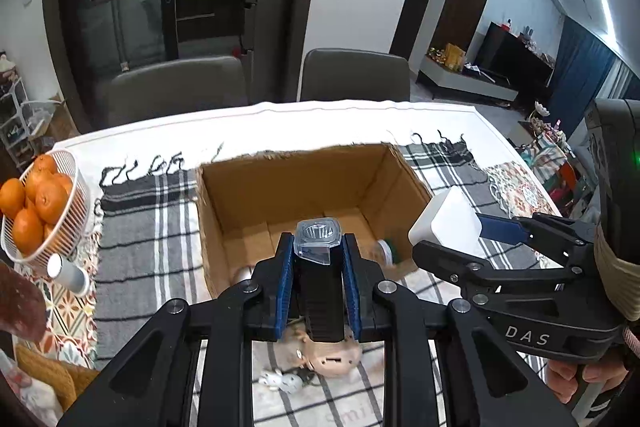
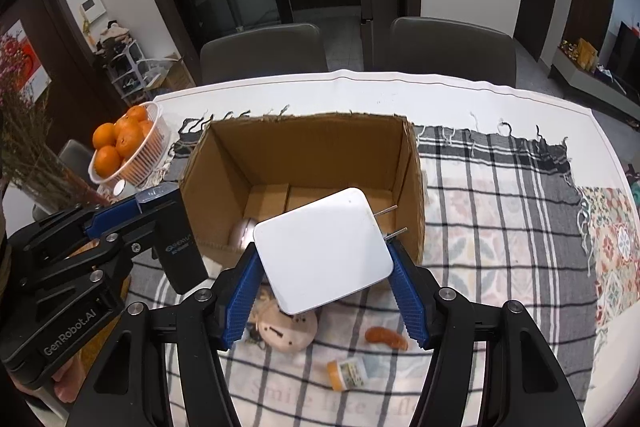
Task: Organize rigid objects
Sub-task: 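Lift the black device and white charger and carry both over the box, then open both tools to drop the device and charger into the box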
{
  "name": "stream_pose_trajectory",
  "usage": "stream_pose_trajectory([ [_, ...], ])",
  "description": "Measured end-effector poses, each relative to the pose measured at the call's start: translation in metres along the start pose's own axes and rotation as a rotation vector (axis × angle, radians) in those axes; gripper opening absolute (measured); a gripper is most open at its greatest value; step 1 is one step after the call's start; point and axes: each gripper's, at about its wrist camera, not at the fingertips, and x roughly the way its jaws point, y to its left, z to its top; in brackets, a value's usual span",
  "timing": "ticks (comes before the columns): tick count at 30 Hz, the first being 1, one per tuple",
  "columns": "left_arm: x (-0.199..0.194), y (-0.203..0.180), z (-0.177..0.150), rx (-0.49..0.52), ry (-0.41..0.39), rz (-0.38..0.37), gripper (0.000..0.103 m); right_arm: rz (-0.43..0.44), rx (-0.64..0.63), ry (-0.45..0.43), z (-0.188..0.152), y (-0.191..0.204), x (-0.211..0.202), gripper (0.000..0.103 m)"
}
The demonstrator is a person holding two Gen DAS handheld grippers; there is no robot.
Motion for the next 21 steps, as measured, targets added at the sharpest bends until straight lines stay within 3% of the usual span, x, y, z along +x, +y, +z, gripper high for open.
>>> stream_pose_trajectory([
  [11,0.027,0.009,0.029,0.015,0.040,0.027,0.023,-0.001,0.002,0.049,0.028,-0.008,0.025,0.063],
  [21,0.059,0.016,0.030,0.023,0.117,0.063,0.024,-0.021,-0.015,0.123,0.034,-0.012,0.057,0.063],
])
